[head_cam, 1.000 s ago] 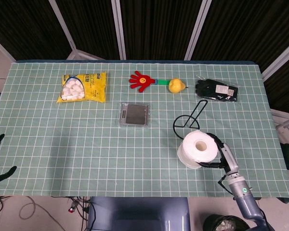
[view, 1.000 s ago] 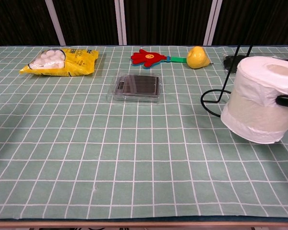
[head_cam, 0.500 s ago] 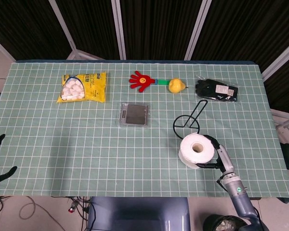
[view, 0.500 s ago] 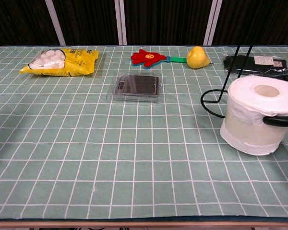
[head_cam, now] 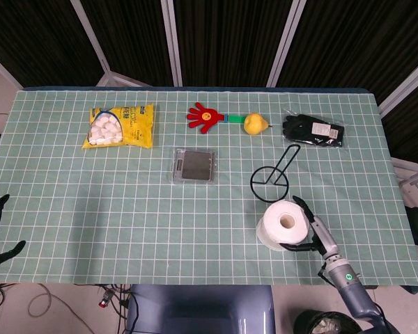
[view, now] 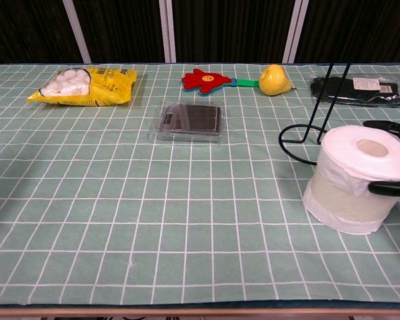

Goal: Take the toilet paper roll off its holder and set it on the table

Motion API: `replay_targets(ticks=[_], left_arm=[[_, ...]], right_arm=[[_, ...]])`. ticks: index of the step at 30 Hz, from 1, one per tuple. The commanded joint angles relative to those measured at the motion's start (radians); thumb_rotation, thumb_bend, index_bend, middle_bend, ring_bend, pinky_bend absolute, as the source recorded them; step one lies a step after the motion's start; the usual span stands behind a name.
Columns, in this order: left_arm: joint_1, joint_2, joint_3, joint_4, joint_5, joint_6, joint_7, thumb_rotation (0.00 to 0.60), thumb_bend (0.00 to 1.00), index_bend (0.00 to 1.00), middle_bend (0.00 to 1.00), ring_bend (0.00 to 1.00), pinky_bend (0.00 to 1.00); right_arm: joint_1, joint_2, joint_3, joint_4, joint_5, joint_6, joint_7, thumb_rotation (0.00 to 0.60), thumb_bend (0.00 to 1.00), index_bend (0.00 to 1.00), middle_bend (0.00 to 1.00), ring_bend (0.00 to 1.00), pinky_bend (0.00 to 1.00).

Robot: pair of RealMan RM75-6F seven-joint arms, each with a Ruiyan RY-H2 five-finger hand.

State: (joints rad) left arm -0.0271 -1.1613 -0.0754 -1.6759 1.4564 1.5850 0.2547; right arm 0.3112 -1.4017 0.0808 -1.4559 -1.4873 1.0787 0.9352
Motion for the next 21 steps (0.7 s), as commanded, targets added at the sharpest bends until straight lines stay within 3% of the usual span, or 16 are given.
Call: replay_targets(ticks=[1,4,13,19,21], left_arm=[[0.000,0.001,-0.001,0.000,-0.001,0.001,-0.001,0.600,0.10,0.12,0.00,0.00,0.00],[0.000,0.000,-0.002,0.001,-0.002,0.002,0.000,0.600,0.10,0.12,0.00,0.00,0.00],[0.002,-0.003,-0.002,-0.002,-0.001,0.006,0.008,0.600,0.10,0.12,0.00,0.00,0.00],[0.006,-0.003,-0.009,-0.009,-0.029,0.003,0.013,0.600,0.10,0.12,0.00,0.00,0.00],[0.007,0.002,-0.014,-0.020,-0.056,-0.006,0.019,0.600,0.10,0.12,0.00,0.00,0.00]], right_arm=[[-0.011,0.057,-0.001,-0.017,-0.013,0.035,0.024,0.600,0.05,0.00,0.00,0.00,0.00],[-0.026,0.111,-0.004,-0.035,-0.025,0.066,0.041,0.600,0.04,0.00,0.00,0.00,0.00],[-0.123,0.452,-0.034,-0.139,-0.085,0.246,0.073,0.600,0.04,0.00,0.00,0.00,0.00],[-0.164,0.515,-0.011,-0.188,0.009,0.300,-0.331,0.600,0.04,0.00,0.00,0.00,0.00],[-0.186,0.500,-0.006,-0.194,0.022,0.360,-0.571,0.600,0.04,0.00,0.00,0.00,0.00]])
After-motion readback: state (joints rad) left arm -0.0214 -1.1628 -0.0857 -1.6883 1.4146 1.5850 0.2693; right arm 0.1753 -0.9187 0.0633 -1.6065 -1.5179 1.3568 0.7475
